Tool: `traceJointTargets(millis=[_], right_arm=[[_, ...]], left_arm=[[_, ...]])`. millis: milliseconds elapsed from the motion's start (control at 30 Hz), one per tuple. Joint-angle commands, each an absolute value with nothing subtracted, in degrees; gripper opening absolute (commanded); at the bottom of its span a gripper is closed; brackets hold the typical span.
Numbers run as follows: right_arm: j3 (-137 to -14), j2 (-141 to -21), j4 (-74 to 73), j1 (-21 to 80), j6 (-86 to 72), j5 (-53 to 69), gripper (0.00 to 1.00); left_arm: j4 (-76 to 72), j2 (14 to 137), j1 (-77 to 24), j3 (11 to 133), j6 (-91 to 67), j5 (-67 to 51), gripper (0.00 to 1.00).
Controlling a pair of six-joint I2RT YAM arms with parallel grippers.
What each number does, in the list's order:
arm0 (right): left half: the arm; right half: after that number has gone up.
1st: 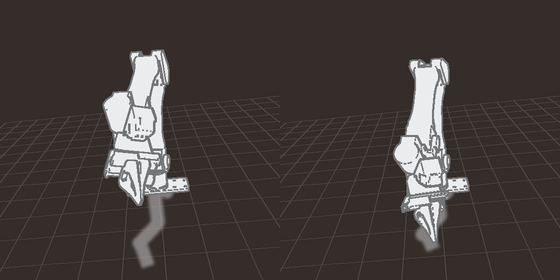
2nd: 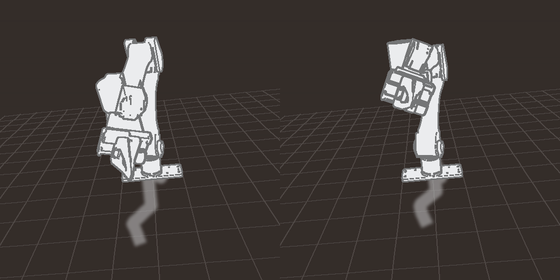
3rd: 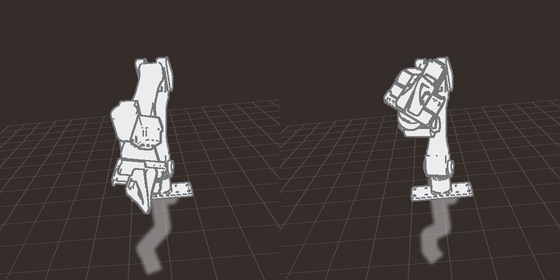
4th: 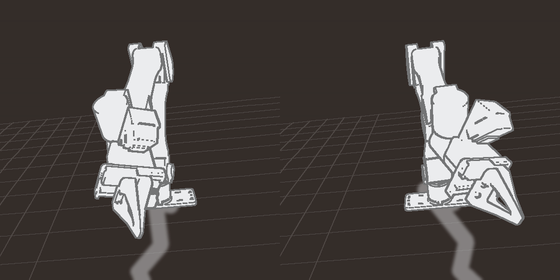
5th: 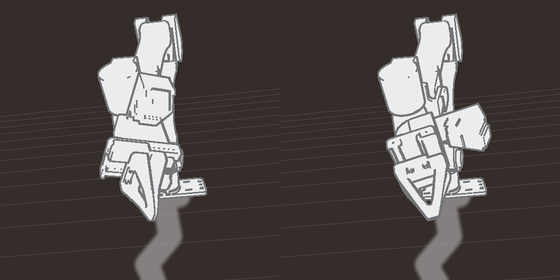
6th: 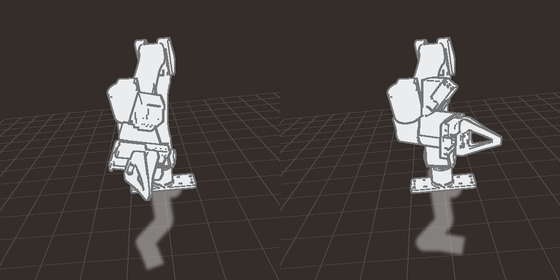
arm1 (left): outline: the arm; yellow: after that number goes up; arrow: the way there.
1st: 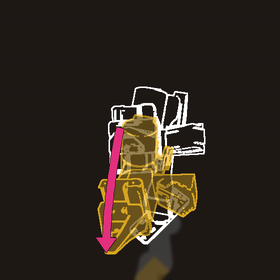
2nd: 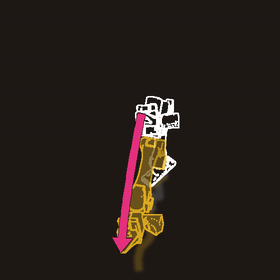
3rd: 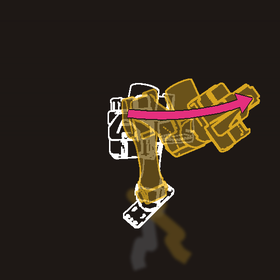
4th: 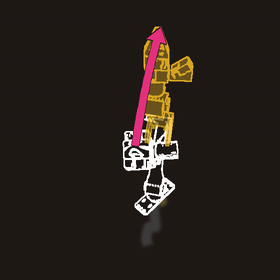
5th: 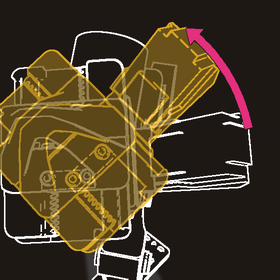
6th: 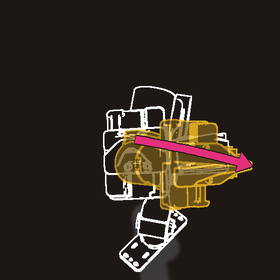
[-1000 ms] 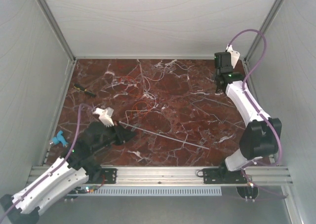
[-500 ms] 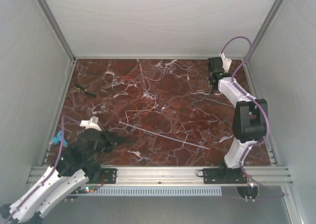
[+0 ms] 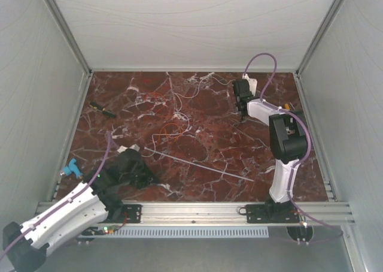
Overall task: Zip-tie the wires
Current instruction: Straighten the cable at the center of the board.
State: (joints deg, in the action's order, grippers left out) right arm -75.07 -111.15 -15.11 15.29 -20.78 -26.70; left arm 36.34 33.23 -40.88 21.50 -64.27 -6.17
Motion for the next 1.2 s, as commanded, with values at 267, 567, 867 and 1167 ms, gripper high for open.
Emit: traceJointTargets(millis=[267,567,867,1167], right_arm=[[-77.34,-115.72,-9.61,17.12,-17.09,-24.5,0.02],[-79.77,-114.86,-13.03,17.14,-18.87,-23.89,0.57],[-81.94,-108.68,-18.07,18.16,-20.82,-27.55,0.84],[-77.95,-96.71,-23.56,21.65,-20.59,-30.43,0.94]], left_arm=[[30.39,45.14,-41.22,20.36,-64.79,-10.56,0.21],[40.46,45.26,-41.4,30.17,-61.8,-12.49,0.72],[54.23,42.05,-41.31,43.29,-57.31,-4.87,0.9],[33.58,54.15,-28.36,37.74,-51.2,-11.51,0.17]])
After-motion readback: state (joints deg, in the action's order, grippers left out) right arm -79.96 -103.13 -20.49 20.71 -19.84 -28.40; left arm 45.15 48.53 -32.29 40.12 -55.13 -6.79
